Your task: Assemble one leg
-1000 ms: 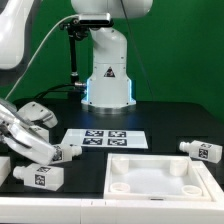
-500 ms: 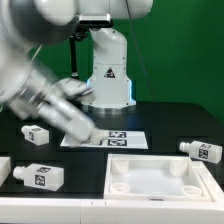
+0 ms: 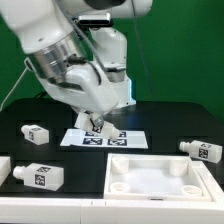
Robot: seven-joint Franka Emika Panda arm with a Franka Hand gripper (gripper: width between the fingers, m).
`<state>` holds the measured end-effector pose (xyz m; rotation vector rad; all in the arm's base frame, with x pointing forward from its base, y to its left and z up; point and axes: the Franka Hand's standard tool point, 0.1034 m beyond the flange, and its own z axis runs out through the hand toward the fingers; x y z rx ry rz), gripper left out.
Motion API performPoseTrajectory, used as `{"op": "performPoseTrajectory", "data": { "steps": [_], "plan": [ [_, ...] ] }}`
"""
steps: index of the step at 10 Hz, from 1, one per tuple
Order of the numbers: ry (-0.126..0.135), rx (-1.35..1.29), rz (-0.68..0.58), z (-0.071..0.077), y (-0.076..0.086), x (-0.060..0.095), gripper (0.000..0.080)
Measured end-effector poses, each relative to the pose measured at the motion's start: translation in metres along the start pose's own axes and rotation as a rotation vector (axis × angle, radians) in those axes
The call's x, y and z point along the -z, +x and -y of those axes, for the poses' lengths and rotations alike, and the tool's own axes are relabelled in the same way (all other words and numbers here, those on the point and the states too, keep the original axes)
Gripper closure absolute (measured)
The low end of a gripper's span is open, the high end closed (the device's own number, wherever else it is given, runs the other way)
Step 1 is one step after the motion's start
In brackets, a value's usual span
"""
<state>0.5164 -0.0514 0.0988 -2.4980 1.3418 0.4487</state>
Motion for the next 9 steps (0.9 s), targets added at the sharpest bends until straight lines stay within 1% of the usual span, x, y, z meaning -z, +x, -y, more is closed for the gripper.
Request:
{"op": "performPoseTrajectory", "data": {
  "steps": [1, 2, 3, 4, 5, 7, 8, 9],
  "plan": [
    [-0.040, 0.015, -0.078, 0.017, -0.007, 0.002, 0.0515],
    [-0.066, 0.046, -0.150, 0.044, -0.020, 0.007, 0.0515],
    [-0.089, 0.102, -0.244, 0.080, -0.036, 0.014, 0.0515],
    [-0.111, 0.145, -0.293, 0.106, -0.054, 0.015, 0.0514],
    [-0.134, 0.212, -0.333, 0.120, -0.063, 0.013, 0.0514],
    [-0.070, 0.222, -0.421, 0.130, -0.068, 0.006, 0.0514],
    [-0.048, 0.236, -0.454, 0.136, -0.074, 0.001, 0.0514],
    [-0.031, 0.272, -0.491, 0.140, -0.076, -0.003, 0.0514]
  ]
}}
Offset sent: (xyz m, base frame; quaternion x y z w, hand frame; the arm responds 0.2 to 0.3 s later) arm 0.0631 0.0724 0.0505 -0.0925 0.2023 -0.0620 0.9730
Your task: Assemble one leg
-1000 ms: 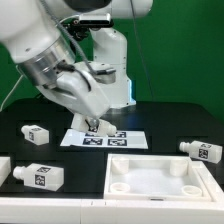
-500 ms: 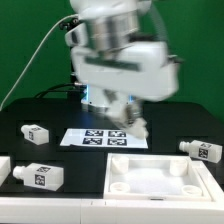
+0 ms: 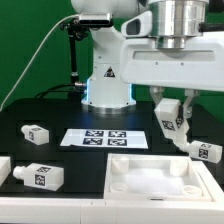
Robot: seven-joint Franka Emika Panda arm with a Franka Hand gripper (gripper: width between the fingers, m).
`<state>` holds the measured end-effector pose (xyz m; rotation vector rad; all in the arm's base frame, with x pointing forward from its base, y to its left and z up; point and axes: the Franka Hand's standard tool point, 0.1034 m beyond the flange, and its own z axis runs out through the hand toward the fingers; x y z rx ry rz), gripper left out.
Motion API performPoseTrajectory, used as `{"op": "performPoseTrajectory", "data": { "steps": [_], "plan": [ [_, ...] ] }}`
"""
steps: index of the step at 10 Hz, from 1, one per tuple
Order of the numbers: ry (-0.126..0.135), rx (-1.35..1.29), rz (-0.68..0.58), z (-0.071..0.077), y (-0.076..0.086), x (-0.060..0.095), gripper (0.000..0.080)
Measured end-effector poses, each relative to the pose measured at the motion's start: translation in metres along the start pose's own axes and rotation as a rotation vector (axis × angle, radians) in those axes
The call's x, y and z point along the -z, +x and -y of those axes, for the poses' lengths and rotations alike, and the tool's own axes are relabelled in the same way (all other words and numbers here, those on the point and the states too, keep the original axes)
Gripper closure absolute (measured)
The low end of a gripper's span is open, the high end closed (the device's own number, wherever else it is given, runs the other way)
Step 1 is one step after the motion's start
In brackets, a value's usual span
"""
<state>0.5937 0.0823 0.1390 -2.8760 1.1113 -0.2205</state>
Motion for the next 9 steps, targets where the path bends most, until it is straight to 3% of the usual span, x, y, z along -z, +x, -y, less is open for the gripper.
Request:
{"op": "performPoseTrajectory", "data": {
  "steps": [4, 5, 6, 7, 9],
  "plan": [
    [0.077, 0.161, -0.200, -0.004, 0.002, -0.006, 0.0514],
    [0.133, 0.178, -0.258, 0.007, -0.004, -0.006, 0.0514],
    [0.165, 0.191, -0.290, 0.025, -0.021, -0.008, 0.0514],
    [0.182, 0.196, -0.329, 0.036, -0.032, -0.011, 0.0514],
    [0.198, 0.192, -0.399, 0.039, -0.037, -0.018, 0.0514]
  ]
}}
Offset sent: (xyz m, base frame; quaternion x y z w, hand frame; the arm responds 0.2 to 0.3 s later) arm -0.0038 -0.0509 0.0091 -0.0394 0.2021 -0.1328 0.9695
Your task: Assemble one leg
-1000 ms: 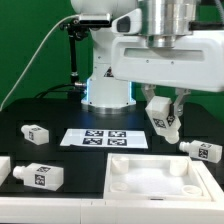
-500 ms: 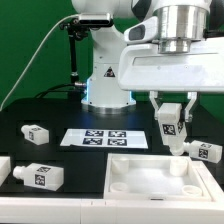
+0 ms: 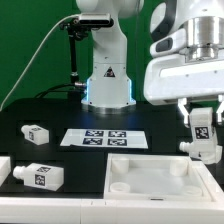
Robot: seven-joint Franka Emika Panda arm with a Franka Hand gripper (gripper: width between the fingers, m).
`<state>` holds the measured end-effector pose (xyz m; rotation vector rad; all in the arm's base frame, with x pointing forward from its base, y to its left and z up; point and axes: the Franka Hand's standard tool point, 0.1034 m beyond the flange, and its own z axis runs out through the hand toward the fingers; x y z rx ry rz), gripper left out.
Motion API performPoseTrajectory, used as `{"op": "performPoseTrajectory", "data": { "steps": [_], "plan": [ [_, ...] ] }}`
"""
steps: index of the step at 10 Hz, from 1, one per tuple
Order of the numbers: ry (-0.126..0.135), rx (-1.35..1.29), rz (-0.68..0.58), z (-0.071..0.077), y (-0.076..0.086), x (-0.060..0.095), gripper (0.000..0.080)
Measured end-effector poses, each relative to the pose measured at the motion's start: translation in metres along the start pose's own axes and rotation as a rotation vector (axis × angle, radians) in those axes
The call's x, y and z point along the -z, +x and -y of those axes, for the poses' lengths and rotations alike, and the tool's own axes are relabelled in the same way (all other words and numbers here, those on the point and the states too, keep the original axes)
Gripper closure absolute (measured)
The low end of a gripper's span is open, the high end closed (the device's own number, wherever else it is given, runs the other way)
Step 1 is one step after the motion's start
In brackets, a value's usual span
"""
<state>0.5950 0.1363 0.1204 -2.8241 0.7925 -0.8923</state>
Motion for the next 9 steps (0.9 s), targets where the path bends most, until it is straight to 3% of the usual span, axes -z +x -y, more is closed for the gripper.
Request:
{"op": "performPoseTrajectory", "data": {
  "steps": [1, 3, 5, 9],
  "plan": [
    [-0.009, 0.047, -0.002, -0.004, 0.004, 0.000, 0.0514],
    [-0.028, 0.184, -0.019, -0.021, 0.030, 0.000, 0.0514],
    [-0.041, 0.338, -0.035, -0.026, 0.047, 0.000, 0.0514],
    [-0.046, 0.364, -0.035, -0.026, 0.048, -0.004, 0.0514]
  ]
}}
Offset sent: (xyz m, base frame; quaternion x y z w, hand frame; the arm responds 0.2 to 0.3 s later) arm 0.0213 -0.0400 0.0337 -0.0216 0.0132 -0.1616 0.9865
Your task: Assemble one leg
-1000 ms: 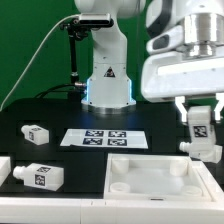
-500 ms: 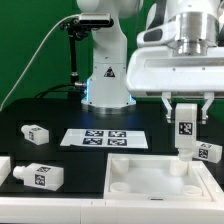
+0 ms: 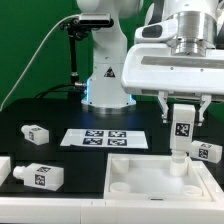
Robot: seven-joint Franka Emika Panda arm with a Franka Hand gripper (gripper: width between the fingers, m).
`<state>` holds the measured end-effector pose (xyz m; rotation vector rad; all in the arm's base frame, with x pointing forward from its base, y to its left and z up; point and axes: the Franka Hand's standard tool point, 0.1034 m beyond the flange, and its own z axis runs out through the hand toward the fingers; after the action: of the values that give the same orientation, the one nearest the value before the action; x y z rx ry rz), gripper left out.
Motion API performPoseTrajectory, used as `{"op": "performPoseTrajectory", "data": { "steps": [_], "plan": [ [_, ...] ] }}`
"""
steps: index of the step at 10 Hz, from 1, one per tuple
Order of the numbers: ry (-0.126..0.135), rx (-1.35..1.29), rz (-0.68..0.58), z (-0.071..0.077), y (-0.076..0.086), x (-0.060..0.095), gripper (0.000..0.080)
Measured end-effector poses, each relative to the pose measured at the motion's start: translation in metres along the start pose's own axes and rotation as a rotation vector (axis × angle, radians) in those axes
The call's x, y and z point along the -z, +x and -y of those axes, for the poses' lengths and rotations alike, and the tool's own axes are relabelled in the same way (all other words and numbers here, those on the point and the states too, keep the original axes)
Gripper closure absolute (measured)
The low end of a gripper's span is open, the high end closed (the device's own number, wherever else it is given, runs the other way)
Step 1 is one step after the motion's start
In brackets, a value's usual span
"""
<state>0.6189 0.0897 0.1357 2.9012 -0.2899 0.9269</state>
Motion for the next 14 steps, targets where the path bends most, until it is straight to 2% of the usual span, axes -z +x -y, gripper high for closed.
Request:
{"op": "performPoseTrajectory", "data": {
  "steps": [3, 5, 6, 8, 10, 12, 14],
  "plan": [
    [0.005, -0.003, -0.005, 0.005, 0.005, -0.010, 0.0514],
    [0.011, -0.010, 0.004, 0.020, -0.007, -0.014, 0.0514],
    [0.010, -0.007, 0.007, 0.023, -0.011, -0.016, 0.0514],
    [-0.004, 0.012, 0.017, 0.025, -0.022, -0.026, 0.0514],
    [-0.020, 0.034, 0.020, 0.022, -0.027, -0.036, 0.0514],
    [-0.017, 0.044, 0.017, 0.028, -0.028, -0.038, 0.0514],
    [-0.020, 0.047, 0.018, 0.027, -0.029, -0.040, 0.0514]
  ]
}}
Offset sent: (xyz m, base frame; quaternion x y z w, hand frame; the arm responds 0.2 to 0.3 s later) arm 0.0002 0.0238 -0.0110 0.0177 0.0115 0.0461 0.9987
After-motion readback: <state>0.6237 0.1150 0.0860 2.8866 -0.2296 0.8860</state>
